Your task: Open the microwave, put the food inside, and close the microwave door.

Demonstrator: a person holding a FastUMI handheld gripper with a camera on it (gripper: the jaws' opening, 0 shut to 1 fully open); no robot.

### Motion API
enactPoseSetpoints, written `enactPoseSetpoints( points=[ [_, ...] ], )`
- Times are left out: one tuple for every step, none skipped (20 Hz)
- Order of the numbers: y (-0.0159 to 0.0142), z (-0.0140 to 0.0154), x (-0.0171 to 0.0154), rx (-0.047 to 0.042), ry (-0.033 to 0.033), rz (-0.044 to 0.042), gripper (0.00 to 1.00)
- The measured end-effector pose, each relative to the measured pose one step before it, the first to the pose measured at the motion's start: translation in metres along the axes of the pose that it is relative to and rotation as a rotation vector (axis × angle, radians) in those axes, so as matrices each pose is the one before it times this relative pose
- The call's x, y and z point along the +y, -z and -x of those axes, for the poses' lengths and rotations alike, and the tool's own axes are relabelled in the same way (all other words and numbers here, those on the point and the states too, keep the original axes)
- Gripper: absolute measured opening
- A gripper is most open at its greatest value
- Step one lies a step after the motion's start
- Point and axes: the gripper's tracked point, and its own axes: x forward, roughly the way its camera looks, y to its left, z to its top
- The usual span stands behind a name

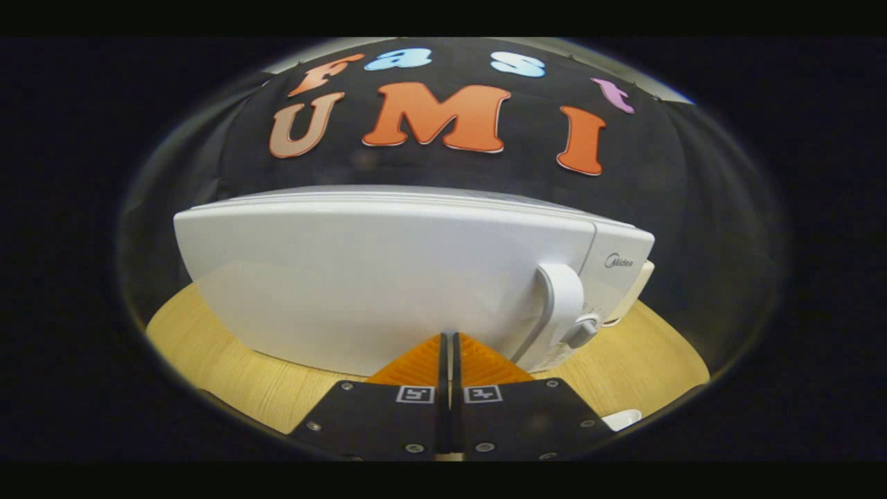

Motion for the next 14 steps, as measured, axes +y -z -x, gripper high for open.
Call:
enactPoseSetpoints(
  points=[
    [0.00005,0.00333,-0.00088,-0.00673,-0.00431,0.01537,0.01],
    [0.00171,-0.00231,-0.00219,0.00424,-0.00593,-0.00930,0.01],
    [0.00090,0.00102,-0.00200,0.00974,-0.01069,-0.02567,0.01],
    [-0.00405,0.00296,0.00136,-0.00535,-0.01179,-0.02235,0.01],
    [-0.00584,0.00468,0.00035,-0.01337,-0.00471,0.00049,0.02],
    [-0.00825,0.00519,0.00145,-0.01801,-0.01388,0.00962,0.02],
    [-0.00796,0.00781,0.00359,-0.01807,-0.02034,0.01292,0.02],
    [-0.00724,0.00913,0.00090,-0.01947,-0.01899,0.01328,0.03],
    [-0.00836,0.01115,0.00089,-0.01845,-0.01550,0.00900,0.03],
    [-0.00808,0.01079,-0.00171,-0.01966,-0.01009,0.00115,0.04],
    [-0.01004,0.01237,-0.00217,-0.02071,-0.00122,-0.00296,0.09],
    [-0.01133,0.01242,-0.00342,-0.01947,-0.00154,-0.00840,0.12],
    [-0.01131,0.01258,-0.00421,-0.01598,0.00124,-0.01342,0.21],
    [-0.01410,0.01308,-0.00258,-0.02552,-0.00406,-0.01655,0.31]
  ],
)
